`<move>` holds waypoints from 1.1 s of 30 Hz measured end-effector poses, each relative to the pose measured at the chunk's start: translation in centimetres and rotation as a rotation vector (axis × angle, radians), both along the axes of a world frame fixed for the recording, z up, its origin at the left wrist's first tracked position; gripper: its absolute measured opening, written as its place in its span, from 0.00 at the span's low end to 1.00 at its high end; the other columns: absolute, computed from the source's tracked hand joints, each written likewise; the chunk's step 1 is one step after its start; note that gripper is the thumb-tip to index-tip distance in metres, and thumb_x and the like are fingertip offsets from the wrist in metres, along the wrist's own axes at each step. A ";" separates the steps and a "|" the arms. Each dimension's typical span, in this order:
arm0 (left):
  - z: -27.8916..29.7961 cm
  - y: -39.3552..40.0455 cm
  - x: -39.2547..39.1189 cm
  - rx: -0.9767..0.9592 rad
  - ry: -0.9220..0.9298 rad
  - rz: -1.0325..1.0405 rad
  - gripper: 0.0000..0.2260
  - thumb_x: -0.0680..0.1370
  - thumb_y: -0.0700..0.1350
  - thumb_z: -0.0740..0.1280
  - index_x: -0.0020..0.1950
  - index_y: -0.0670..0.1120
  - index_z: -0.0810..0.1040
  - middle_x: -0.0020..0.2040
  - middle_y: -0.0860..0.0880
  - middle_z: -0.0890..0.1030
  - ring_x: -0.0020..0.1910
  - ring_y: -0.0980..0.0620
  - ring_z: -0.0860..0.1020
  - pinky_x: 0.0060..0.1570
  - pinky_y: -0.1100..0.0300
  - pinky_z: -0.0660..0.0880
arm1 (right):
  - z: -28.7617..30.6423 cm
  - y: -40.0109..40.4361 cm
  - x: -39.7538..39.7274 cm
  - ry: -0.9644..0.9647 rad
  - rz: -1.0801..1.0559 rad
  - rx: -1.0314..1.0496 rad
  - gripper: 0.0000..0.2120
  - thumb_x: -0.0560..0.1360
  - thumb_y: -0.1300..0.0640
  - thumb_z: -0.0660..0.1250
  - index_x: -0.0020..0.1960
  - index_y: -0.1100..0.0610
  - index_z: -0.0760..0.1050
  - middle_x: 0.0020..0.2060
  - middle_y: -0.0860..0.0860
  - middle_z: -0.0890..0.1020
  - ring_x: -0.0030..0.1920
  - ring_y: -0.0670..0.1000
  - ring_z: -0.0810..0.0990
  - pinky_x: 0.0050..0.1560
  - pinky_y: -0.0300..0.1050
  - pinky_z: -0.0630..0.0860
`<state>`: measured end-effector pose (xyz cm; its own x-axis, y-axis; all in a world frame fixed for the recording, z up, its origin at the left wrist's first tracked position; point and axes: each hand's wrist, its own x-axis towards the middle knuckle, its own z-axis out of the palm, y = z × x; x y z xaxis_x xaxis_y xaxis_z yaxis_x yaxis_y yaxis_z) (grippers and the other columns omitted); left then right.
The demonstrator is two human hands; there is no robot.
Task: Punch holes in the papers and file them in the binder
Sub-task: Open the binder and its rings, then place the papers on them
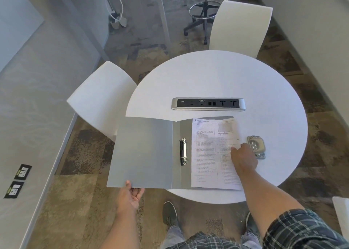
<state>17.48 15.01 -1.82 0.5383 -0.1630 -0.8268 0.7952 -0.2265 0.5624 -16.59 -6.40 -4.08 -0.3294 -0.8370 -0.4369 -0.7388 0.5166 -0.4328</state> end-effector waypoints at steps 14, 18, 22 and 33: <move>0.2 -5.2 -1.9 0.648 -1.571 -1.622 0.40 0.67 0.40 0.74 0.78 0.51 0.67 0.79 0.41 0.64 0.79 0.37 0.59 0.75 0.38 0.62 | 0.4 0.3 3.4 0.282 0.700 -0.155 0.31 0.80 0.64 0.58 0.81 0.50 0.60 0.79 0.58 0.63 0.75 0.60 0.65 0.69 0.54 0.70; -0.6 -8.0 -3.9 0.657 -1.314 -1.870 0.43 0.72 0.75 0.58 0.80 0.66 0.42 0.81 0.54 0.35 0.81 0.39 0.34 0.68 0.33 0.25 | 0.1 1.0 4.5 0.286 0.737 0.024 0.35 0.79 0.35 0.58 0.82 0.45 0.54 0.83 0.56 0.53 0.80 0.60 0.56 0.70 0.61 0.67; -1.2 -9.4 -4.6 0.660 -1.107 -1.938 0.48 0.67 0.78 0.61 0.80 0.68 0.40 0.81 0.53 0.32 0.79 0.37 0.31 0.72 0.28 0.38 | -0.3 1.3 4.9 0.355 0.800 0.139 0.53 0.70 0.22 0.61 0.84 0.44 0.41 0.83 0.58 0.42 0.82 0.64 0.45 0.73 0.67 0.64; -1.2 -11.8 -4.7 0.347 -1.280 -1.797 0.24 0.78 0.60 0.67 0.74 0.58 0.70 0.79 0.52 0.64 0.80 0.48 0.59 0.74 0.36 0.54 | 2.2 1.3 9.4 0.470 0.830 0.028 0.32 0.71 0.46 0.70 0.73 0.53 0.68 0.70 0.59 0.72 0.70 0.62 0.70 0.70 0.61 0.66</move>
<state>12.76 3.24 -3.06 0.1502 -0.9197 -0.3627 -0.9370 -0.2495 0.2445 -7.17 -5.06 -1.83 0.2178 -0.8738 -0.4347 -0.9696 -0.2447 0.0060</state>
